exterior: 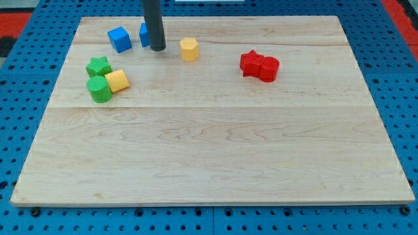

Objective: Push the yellow heart into the yellow hexagon

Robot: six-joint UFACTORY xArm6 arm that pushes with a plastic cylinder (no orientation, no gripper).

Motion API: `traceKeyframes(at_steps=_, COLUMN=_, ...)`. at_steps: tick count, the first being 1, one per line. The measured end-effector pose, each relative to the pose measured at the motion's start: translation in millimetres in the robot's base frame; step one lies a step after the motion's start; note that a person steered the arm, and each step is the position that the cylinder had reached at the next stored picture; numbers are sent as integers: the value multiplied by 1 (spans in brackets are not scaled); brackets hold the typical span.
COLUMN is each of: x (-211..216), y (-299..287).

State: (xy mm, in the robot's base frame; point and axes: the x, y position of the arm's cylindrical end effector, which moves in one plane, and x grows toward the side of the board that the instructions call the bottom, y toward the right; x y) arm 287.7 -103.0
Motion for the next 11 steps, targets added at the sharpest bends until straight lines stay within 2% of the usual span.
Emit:
traceKeyframes(at_steps=1, x=12, y=6)
traceKeyframes(at_steps=2, x=60, y=7)
traceKeyframes(at_steps=3, x=122, y=-16)
traceKeyframes(at_steps=4, x=120, y=-88)
traceKeyframes(at_steps=5, x=119, y=-118)
traceKeyframes(at_steps=6, x=105, y=-111)
traceKeyframes(at_steps=7, x=84, y=-84)
traceKeyframes(at_steps=8, x=92, y=-60)
traceKeyframes(at_steps=10, x=57, y=10)
traceKeyframes(at_steps=11, x=47, y=22)
